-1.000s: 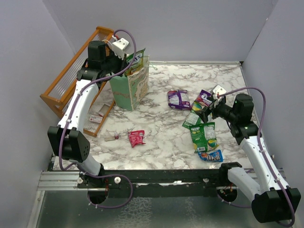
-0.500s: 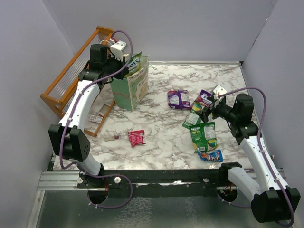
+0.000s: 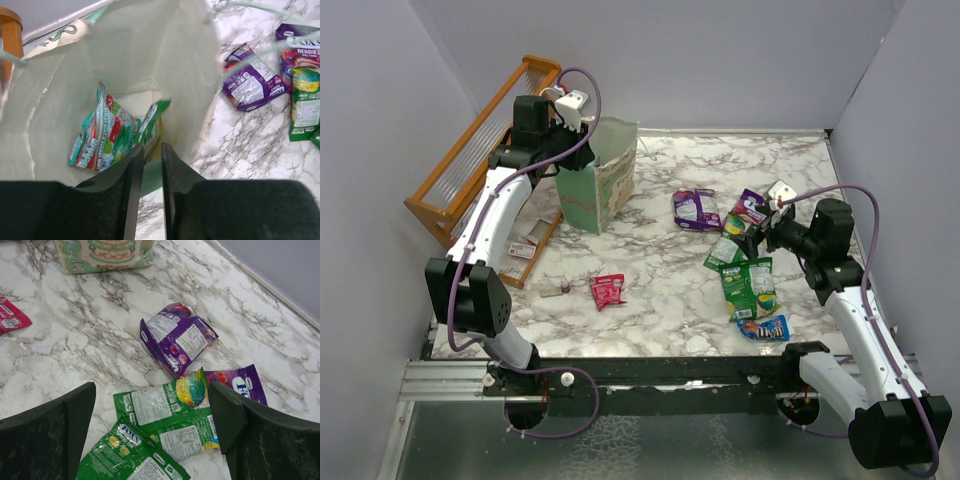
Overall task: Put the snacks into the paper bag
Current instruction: Place the snack in the paper bag, then pick up the snack from the center of the board, then place the snack in the paper bag.
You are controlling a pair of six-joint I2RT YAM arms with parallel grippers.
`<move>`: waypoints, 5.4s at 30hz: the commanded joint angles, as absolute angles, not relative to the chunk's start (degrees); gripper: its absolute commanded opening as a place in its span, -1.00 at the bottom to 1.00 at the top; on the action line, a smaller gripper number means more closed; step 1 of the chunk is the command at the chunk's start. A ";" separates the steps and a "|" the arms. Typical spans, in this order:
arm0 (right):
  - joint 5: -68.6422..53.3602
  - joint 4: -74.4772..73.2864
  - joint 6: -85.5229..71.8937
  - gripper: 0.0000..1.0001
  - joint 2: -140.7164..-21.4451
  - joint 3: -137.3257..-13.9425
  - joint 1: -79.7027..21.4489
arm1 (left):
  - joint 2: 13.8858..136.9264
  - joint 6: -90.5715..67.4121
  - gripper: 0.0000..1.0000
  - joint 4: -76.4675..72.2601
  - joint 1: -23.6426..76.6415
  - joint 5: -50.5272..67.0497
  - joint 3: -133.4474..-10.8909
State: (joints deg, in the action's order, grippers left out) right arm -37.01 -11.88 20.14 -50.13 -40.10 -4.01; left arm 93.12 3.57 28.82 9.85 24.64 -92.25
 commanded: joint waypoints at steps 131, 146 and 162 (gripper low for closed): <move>-77.93 -57.41 56.62 -0.97 -67.42 -59.82 10.81 | 86.30 5.83 0.59 7.00 42.31 46.57 -70.08; -82.73 -42.93 43.80 -0.97 -54.33 -51.47 10.66 | 90.73 -6.82 0.27 -3.80 47.30 47.24 -69.48; -80.77 -29.10 30.45 -0.97 -44.27 -42.33 10.71 | 90.62 -7.48 -0.99 -6.19 48.06 49.64 -68.80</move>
